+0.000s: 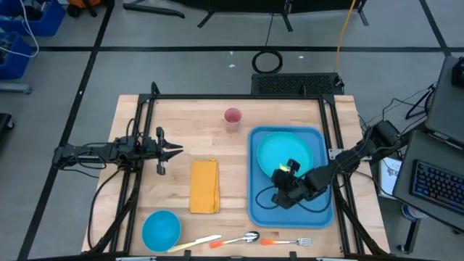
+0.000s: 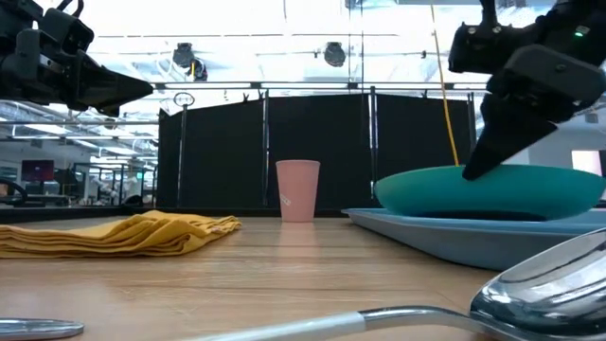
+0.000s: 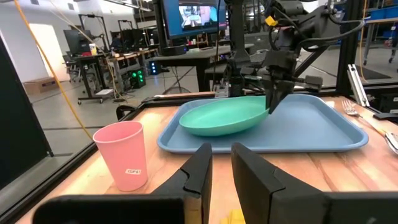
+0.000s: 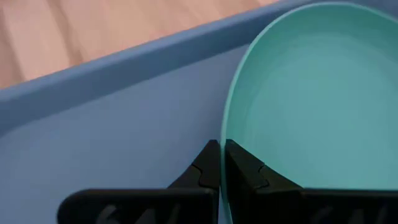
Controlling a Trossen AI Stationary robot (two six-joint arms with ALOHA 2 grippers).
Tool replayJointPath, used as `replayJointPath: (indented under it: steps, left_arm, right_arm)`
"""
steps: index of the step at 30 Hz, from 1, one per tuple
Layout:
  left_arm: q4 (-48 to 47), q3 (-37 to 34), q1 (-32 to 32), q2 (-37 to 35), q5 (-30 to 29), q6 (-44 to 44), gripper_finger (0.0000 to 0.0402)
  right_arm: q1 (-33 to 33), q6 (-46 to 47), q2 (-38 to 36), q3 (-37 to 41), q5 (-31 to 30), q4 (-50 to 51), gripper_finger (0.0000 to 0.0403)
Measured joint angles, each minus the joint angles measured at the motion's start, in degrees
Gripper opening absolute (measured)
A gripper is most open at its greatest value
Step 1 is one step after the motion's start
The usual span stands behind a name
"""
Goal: Set up tray
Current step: Put the blue plate on the blue tray
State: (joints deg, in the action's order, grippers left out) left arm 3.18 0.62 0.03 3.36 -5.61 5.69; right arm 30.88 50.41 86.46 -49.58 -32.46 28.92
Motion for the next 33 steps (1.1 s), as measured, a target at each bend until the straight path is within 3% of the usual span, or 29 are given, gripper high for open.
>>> replayJointPath:
  steps: [16, 33]
  left_arm:
    - [0.0, 0.0, 0.0, 0.0, 0.0, 0.0, 0.0067]
    - [0.0, 0.0, 0.0, 0.0, 0.0, 0.0, 0.0067]
  right_arm:
    - [2.2, 8.6, 3.7, 0.3, 10.8, -2.2, 0.0]
    - [3.3, 14.9, 4.1, 0.1, 16.1, -0.6, 0.0]
